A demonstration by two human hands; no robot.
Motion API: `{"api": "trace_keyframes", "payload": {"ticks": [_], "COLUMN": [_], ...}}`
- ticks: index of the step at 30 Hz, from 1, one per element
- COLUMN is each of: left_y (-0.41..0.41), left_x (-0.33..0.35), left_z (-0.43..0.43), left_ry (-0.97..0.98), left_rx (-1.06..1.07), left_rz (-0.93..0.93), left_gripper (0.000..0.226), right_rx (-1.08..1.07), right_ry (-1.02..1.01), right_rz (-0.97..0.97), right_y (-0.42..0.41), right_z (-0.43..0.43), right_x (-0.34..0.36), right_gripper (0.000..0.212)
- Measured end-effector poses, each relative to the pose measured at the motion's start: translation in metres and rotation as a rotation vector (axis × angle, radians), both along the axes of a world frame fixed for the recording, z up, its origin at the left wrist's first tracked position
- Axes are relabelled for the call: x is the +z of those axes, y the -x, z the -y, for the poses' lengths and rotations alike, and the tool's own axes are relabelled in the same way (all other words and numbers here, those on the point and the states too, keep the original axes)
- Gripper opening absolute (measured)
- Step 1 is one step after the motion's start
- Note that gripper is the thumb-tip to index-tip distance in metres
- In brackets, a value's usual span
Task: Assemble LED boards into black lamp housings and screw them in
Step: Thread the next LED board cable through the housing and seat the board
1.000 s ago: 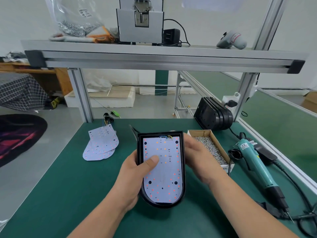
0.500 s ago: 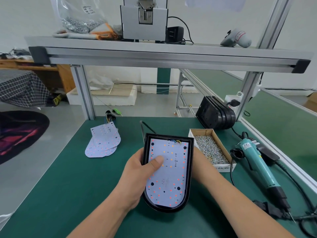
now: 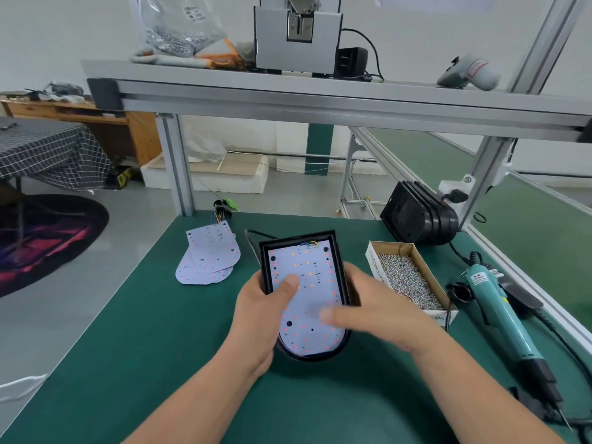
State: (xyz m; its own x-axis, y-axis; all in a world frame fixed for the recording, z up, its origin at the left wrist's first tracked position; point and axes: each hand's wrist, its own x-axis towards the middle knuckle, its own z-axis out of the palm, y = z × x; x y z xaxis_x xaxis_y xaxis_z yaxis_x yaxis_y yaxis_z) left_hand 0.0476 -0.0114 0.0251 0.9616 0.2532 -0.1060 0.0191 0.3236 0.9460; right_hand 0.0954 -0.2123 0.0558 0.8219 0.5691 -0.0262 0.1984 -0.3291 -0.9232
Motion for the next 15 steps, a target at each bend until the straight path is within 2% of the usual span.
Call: {"api": "trace_keyframes", "payload": {"ticks": [2, 5, 9, 12, 15], "left_y": [-0.001, 0.0, 0.001, 0.002, 0.004], "left_x": [-0.001, 0.0, 0.002, 0.005, 0.007], "left_z": [-0.001, -0.001, -0.003, -0.011, -0.016], "left_ry": [-0.011, -0.008, 0.045, 0.173, 0.289], "left_rx": [0.036, 0.054, -0.02, -0.178, -0.33], "left_rz": [0.005, 0.012, 0.015, -0.003, -0.04], "left_gripper": [0.01, 0.013, 0.019, 0.039, 0.049], "right_rx": [-0.013, -0.099, -0.061, 0.104, -0.065], "right_ry": [0.097, 0.13, 0.099, -0.126, -0.467], "right_rz": [0.064, 0.14, 0.099, 0.002, -0.142], "right_y": [0.004, 0.004, 0.003, 0.003, -0.005], "right_z": [-0.011, -0.02, -0.015, -0.004, 0.003], "right_x": [-0.002, 0.002, 0.0, -0.001, 0.002], "right_gripper": [0.071, 0.068, 0.068, 0.056, 0.071]}}
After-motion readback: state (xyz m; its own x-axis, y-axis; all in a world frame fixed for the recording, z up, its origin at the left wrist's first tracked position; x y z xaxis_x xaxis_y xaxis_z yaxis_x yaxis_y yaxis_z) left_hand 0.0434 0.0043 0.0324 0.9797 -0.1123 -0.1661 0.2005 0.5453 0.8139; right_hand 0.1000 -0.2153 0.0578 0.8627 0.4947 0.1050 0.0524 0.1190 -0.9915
